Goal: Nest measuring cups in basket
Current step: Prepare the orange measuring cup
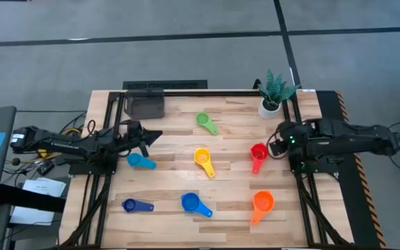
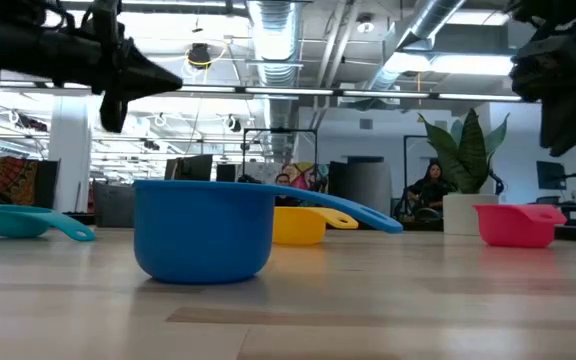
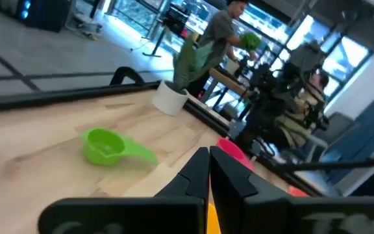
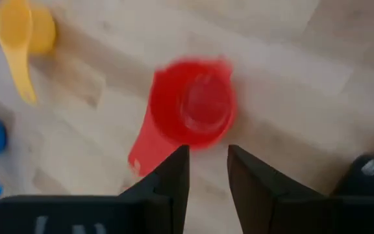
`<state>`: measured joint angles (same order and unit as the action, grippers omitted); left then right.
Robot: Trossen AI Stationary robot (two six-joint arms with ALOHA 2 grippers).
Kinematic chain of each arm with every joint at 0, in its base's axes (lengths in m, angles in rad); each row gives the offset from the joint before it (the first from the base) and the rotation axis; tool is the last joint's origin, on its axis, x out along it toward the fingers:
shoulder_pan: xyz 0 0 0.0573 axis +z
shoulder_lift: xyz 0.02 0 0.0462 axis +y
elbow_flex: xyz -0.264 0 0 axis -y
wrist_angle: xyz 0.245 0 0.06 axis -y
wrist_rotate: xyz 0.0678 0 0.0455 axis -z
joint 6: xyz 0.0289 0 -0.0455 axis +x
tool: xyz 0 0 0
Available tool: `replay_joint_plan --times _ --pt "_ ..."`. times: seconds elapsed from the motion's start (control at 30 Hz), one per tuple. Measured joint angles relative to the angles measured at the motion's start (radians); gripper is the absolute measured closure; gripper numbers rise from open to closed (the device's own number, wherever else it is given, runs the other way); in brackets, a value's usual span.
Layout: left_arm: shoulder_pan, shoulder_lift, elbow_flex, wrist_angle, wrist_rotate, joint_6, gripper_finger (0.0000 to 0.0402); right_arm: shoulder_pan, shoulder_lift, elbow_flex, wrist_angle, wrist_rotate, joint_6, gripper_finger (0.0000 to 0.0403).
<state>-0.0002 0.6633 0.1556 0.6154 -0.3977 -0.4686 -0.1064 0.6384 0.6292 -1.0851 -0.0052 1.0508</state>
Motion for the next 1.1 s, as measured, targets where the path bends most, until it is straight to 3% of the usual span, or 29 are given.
replay_joint_plan --times 0.13,0.3,0.53,0.63,0.87,1.1 --pt "0.000 0.049 0.059 -0.049 -0.003 0.050 0.0377 0.050 0.068 0.000 0.027 -0.073 0.009 0.0237" --pt "0.000 0.098 0.096 -0.109 -0.036 0.057 0.0330 0.126 0.118 0.000 0.025 -0.077 0.076 0.0207" --pt "0.000 0.117 0.098 -0.065 -0.026 -0.032 0.0292 0.232 0.134 0.000 0.050 -0.028 0.135 0.0210" --pt "-0.008 0.143 0.147 -0.046 -0.025 -0.060 0.0290 0.255 0.132 0.002 0.105 -0.063 0.129 0.0216" --pt "-0.072 0.436 0.432 -0.164 -0.002 0.086 0.0296 0.284 0.130 0.095 -0.015 -0.095 0.016 0.0220" --pt "-0.100 0.740 0.693 -0.156 0.005 0.089 0.0296 0.380 0.127 0.105 -0.017 -0.091 0.078 0.0218"
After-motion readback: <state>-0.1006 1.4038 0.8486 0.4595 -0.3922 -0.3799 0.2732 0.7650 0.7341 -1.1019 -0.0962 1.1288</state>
